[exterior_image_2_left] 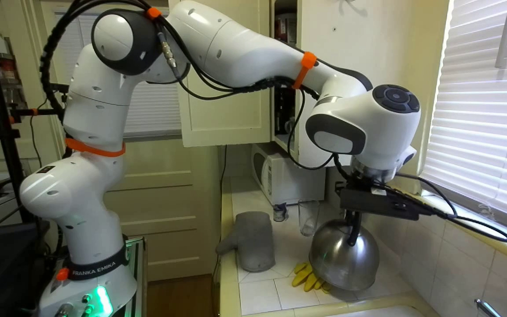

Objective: Put the kettle in the sink

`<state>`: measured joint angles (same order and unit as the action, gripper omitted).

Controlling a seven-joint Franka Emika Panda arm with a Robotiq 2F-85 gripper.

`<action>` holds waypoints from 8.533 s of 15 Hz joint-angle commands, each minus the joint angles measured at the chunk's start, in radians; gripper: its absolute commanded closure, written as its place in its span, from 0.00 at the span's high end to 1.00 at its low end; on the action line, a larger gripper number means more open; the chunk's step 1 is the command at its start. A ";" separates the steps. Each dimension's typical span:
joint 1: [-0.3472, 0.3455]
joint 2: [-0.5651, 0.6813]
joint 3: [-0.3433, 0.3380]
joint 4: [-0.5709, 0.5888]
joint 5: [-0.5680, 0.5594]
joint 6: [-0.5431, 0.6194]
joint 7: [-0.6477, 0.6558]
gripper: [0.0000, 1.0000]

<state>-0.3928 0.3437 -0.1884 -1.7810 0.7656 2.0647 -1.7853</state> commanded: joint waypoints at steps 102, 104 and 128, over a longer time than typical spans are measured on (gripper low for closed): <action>0.171 0.248 -0.252 -0.268 1.148 0.938 -0.344 1.00; 0.195 0.193 -0.254 -0.320 1.006 0.967 -0.209 1.00; 0.311 -0.367 -0.429 -0.366 -0.474 0.060 1.014 1.00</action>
<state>0.0232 0.0450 -0.7345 -2.1956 0.3928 2.3192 -0.7937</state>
